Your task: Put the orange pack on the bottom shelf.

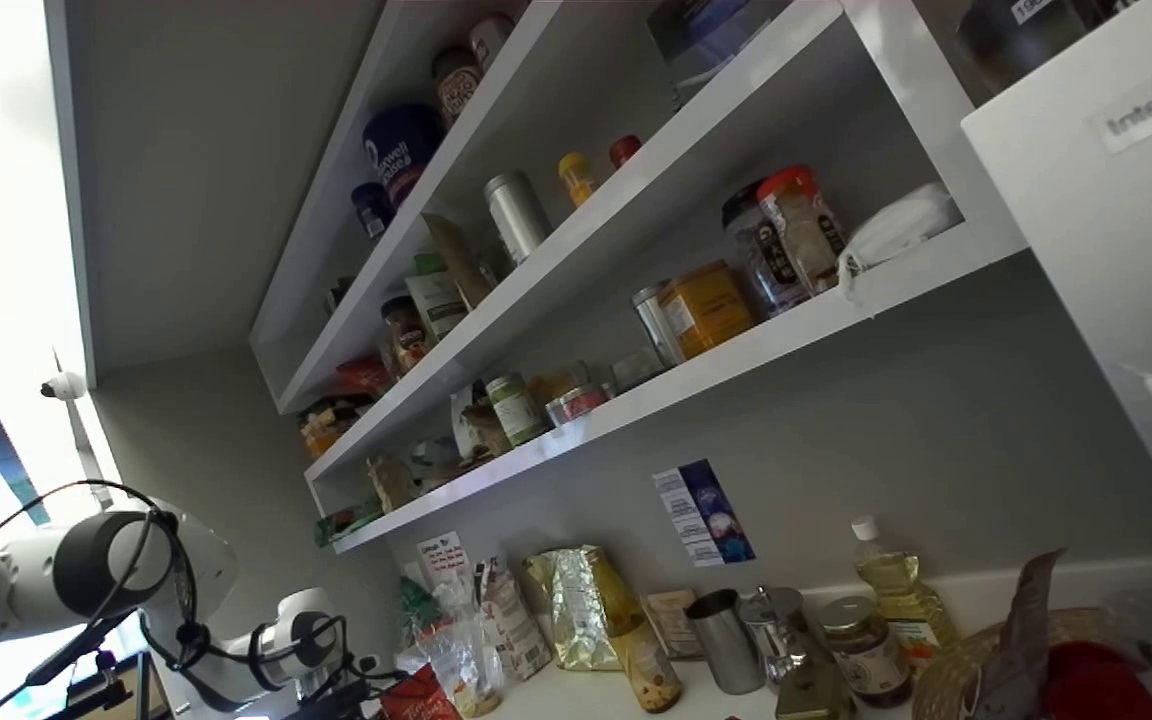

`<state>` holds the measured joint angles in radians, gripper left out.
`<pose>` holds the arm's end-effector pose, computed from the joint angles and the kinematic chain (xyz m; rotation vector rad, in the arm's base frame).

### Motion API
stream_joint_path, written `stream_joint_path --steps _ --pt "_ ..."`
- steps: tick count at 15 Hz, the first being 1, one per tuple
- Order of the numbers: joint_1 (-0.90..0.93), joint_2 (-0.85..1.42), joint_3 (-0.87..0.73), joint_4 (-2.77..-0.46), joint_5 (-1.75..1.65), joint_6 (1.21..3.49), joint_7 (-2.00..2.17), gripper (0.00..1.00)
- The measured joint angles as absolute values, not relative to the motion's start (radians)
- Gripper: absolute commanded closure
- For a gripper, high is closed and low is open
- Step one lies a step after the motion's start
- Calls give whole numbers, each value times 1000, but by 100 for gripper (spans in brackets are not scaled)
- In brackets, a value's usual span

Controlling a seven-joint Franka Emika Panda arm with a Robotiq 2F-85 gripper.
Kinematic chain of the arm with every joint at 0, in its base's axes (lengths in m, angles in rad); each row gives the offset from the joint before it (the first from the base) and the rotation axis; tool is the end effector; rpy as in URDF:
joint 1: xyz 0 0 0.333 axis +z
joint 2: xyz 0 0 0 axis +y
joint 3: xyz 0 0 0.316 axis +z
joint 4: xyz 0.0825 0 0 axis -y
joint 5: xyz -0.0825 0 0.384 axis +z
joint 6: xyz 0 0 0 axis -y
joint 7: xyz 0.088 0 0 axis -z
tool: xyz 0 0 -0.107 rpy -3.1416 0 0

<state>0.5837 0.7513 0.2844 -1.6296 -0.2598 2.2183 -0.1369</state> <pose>0.4575 0.4955 0.1822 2.6245 1.6363 -0.1797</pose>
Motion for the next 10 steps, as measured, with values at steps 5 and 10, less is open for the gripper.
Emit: stream_joint_path --steps 5,10 --pt "752 750 154 -1618 -459 2199 82 0" --pt "853 716 61 -1620 -589 2153 286 0"
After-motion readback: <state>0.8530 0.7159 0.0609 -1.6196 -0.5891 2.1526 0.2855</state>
